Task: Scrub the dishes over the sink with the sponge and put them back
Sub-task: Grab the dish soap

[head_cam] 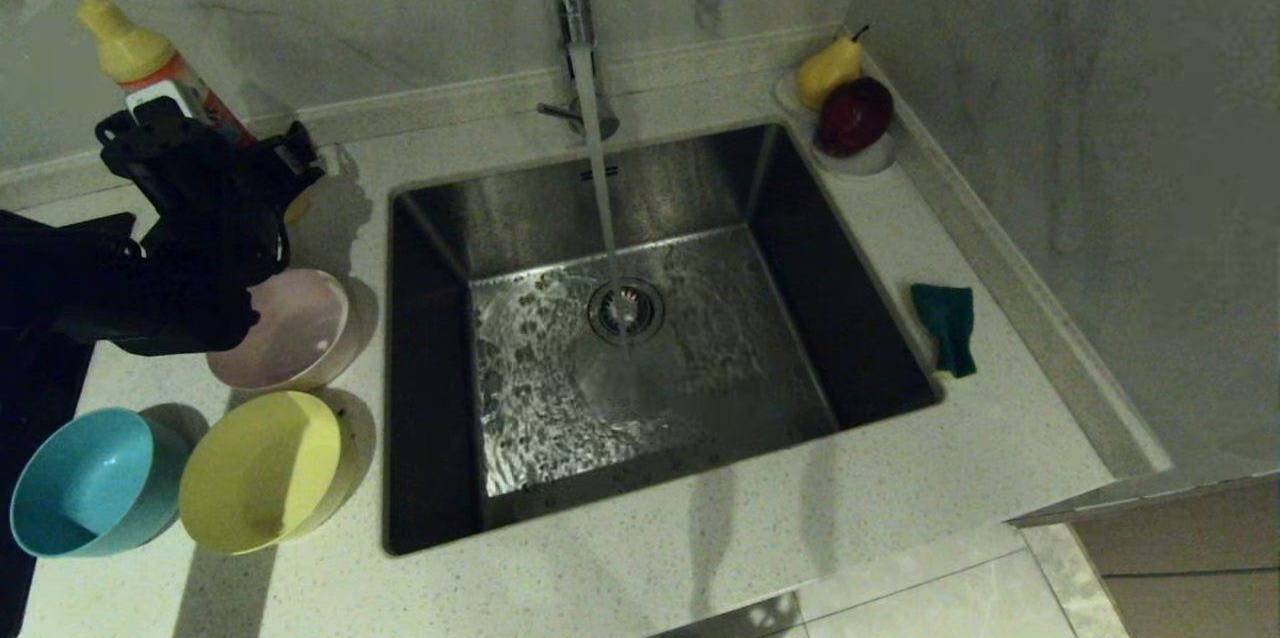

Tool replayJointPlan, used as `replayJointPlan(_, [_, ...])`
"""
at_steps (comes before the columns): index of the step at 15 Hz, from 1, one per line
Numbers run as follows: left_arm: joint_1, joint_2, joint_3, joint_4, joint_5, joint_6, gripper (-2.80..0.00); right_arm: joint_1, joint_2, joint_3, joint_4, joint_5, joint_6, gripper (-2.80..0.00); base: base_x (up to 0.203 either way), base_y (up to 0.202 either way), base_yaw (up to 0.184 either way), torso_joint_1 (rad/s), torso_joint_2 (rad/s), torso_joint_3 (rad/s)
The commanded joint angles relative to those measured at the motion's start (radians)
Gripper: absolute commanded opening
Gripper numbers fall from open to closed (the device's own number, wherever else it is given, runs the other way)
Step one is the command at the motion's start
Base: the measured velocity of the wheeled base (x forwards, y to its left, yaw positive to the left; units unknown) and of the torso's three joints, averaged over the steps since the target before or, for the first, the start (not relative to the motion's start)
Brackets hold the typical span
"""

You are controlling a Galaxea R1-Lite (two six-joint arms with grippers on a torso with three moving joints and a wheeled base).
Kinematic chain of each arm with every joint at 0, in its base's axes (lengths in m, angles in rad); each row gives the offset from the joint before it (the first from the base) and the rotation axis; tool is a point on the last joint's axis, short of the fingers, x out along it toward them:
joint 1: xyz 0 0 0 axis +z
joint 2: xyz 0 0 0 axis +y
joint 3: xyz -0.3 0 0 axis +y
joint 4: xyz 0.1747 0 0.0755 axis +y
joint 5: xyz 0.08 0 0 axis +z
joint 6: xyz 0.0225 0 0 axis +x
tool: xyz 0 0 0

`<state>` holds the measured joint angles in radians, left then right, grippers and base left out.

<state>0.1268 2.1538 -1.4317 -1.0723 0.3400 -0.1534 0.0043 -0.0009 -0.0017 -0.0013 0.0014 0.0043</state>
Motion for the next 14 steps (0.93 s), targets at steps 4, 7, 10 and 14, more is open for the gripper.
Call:
replayJointPlan(4, [0.001, 0.021, -0.042, -0.008, 0.001, 0.009, -2.80, 0.000, -0.001, 0.000, 0.000, 0.000, 0.000, -2.80, 0.000, 0.000, 0.000, 0.000, 0.00, 0.000])
replayJointPlan(7, [0.001, 0.019, -0.046, -0.008, 0.007, 0.005, -2.80, 0.000, -0.001, 0.000, 0.000, 0.000, 0.000, -2.80, 0.000, 0.000, 0.000, 0.000, 0.00, 0.000])
replayJointPlan(10, [0.001, -0.045, -0.041, 0.015, 0.024, 0.000, -2.80, 0.000, -0.001, 0.000, 0.000, 0.000, 0.000, -2.80, 0.000, 0.000, 0.000, 0.000, 0.00, 0.000])
replayJointPlan(14, [0.002, -0.229, -0.031, 0.113, 0.068, 0.000, -2.80, 0.000, -0.001, 0.000, 0.000, 0.000, 0.000, -2.80, 0.000, 0.000, 0.000, 0.000, 0.00, 0.000])
